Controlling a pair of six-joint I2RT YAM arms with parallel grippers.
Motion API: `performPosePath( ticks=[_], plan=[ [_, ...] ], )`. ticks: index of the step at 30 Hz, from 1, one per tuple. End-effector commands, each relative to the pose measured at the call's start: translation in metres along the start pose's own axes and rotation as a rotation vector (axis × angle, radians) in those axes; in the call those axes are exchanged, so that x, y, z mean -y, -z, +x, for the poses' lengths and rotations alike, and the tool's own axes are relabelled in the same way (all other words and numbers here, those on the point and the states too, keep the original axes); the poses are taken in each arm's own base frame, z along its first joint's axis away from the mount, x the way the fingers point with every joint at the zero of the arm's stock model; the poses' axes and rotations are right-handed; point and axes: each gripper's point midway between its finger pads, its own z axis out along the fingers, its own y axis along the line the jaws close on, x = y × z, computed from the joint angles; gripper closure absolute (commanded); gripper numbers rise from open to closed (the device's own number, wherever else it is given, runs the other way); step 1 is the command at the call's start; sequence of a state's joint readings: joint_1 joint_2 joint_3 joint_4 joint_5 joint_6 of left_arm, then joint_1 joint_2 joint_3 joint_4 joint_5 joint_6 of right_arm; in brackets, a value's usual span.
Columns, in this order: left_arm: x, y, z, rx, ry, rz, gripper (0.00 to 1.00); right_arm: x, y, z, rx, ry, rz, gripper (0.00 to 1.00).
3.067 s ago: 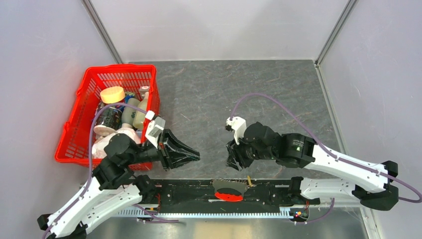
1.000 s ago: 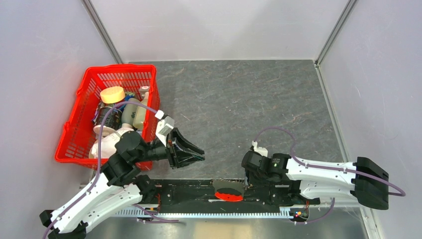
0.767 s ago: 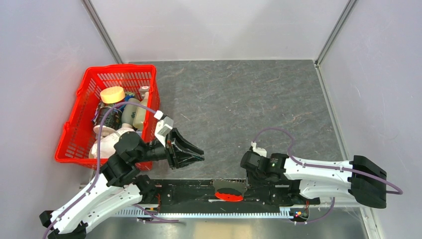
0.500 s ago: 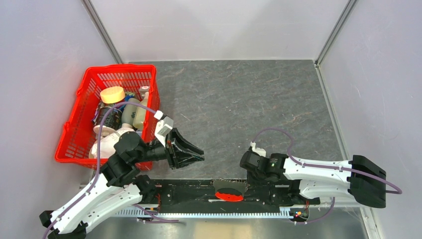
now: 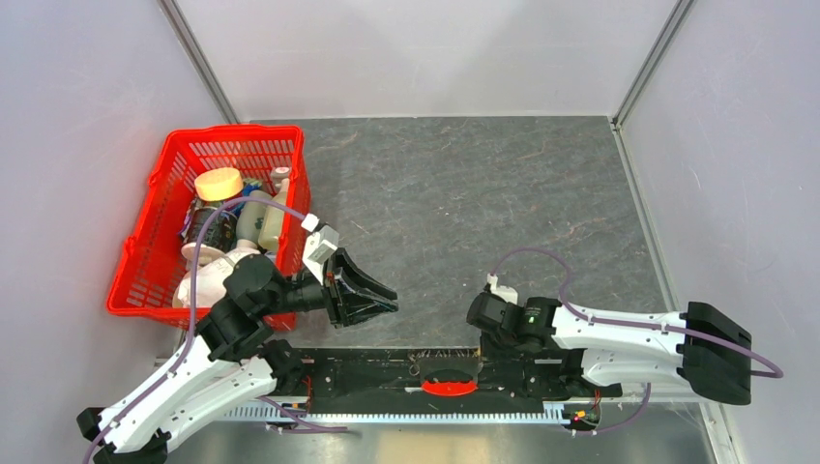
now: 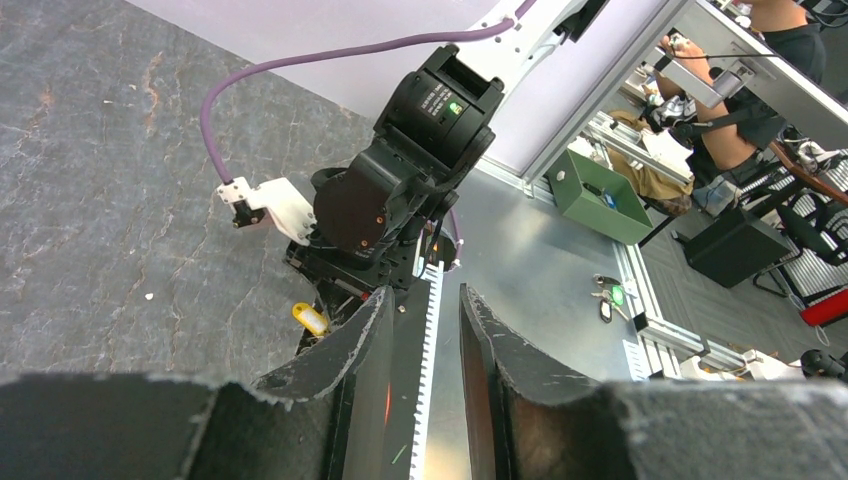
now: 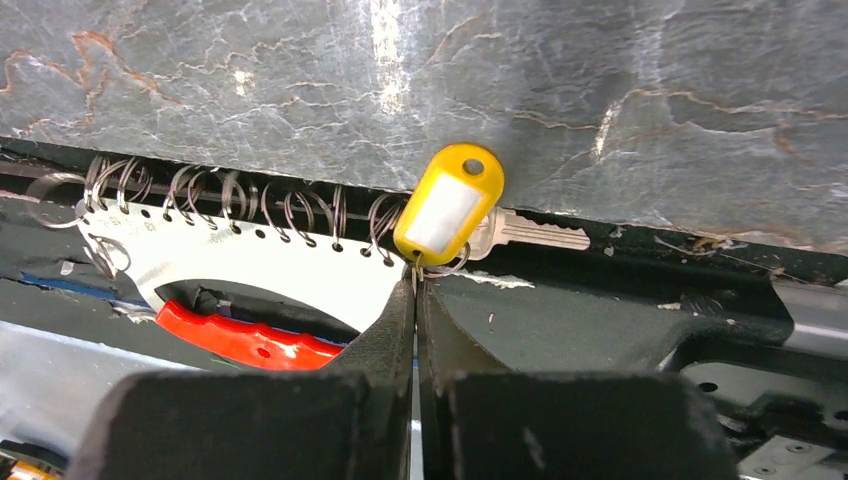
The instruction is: Put the keys on the keyring
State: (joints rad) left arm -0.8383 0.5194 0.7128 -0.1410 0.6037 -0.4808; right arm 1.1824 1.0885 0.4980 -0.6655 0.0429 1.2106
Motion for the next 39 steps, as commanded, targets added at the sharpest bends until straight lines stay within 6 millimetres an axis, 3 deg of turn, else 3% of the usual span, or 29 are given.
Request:
performPosePath(
  ticks=[1, 10, 16, 20, 27, 33, 39],
  plan=[
    [0.002, -0.001, -0.004, 0.01, -0.019, 0.01, 0.63, -0.011, 0.02, -0.02, 0.085, 0.039, -0.013, 1.0],
    [0.005, 0.001, -0.012, 0.03, -0.021, 0.0, 0.63, -0.041, 0.078, -0.068, 0.297, 0.224, -0.077, 1.0],
    [0.008, 0.002, -0.019, 0.049, -0.018, 0.001, 0.63, -0.063, 0.101, -0.085, 0.354, 0.412, -0.103, 1.0],
    [0.008, 0.0, -0.022, 0.057, -0.015, 0.002, 0.62, -0.09, 0.131, -0.098, 0.406, 0.567, -0.165, 1.0],
    [0.013, 0.003, -0.028, 0.081, -0.025, 0.012, 0.62, -0.14, 0.191, -0.077, 0.361, 0.892, -0.434, 1.0],
    [0.023, 0.007, -0.037, 0.112, -0.054, 0.04, 0.6, -0.157, 0.233, -0.058, 0.326, 1.082, -0.593, 1.0],
    [0.031, 0.003, -0.046, 0.134, -0.073, 0.091, 0.59, -0.171, 0.254, -0.034, 0.235, 1.244, -0.74, 1.0]
  ],
)
